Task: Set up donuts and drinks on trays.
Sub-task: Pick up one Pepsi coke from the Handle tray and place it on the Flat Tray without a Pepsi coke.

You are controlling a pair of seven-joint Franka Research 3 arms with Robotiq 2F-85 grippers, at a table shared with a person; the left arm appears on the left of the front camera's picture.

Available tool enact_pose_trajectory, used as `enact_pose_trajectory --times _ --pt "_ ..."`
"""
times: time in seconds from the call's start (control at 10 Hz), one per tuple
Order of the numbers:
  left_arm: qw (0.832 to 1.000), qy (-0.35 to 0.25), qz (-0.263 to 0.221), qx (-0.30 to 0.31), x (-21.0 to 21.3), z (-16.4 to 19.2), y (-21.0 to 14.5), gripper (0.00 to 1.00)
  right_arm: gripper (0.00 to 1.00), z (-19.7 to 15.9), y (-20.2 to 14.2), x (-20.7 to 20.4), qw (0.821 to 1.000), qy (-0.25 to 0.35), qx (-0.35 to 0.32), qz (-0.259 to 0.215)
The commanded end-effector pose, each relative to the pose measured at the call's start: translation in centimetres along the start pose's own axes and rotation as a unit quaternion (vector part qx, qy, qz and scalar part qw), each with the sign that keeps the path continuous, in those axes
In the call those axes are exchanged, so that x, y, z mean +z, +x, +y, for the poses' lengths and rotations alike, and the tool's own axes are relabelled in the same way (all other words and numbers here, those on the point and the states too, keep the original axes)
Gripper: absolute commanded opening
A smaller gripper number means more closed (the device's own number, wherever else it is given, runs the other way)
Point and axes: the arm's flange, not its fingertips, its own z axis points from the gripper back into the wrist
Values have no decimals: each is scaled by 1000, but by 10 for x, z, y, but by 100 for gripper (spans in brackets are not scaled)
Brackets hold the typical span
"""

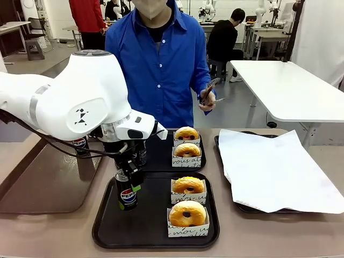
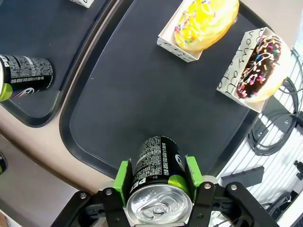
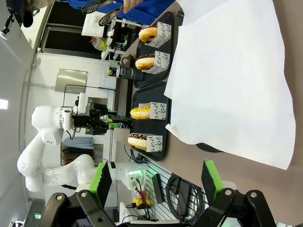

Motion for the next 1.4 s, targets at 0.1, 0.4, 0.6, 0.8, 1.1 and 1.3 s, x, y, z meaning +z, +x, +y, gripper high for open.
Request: enact_pose_trajectory --times 0.1,0.4,0.6,0.8,1.1,1.3 --pt "999 43 -4 -2 -15 11 5 57 100 -1 1 0 1000 11 6 -5" --pt "999 50 -7 4 -21 17 4 57 100 -1 1 0 1000 11 6 -5" --pt "999 47 -5 4 -24 22 6 57 100 -1 1 0 1000 11 6 -5" --pt "999 41 -11 8 -18 21 5 100 100 -1 1 0 1000 11 6 -5" --pt "999 43 -15 4 7 21 10 89 100 -1 1 0 1000 11 6 -5" --pt "999 47 9 19 32 20 11 100 100 -1 1 0 1000 11 6 -5"
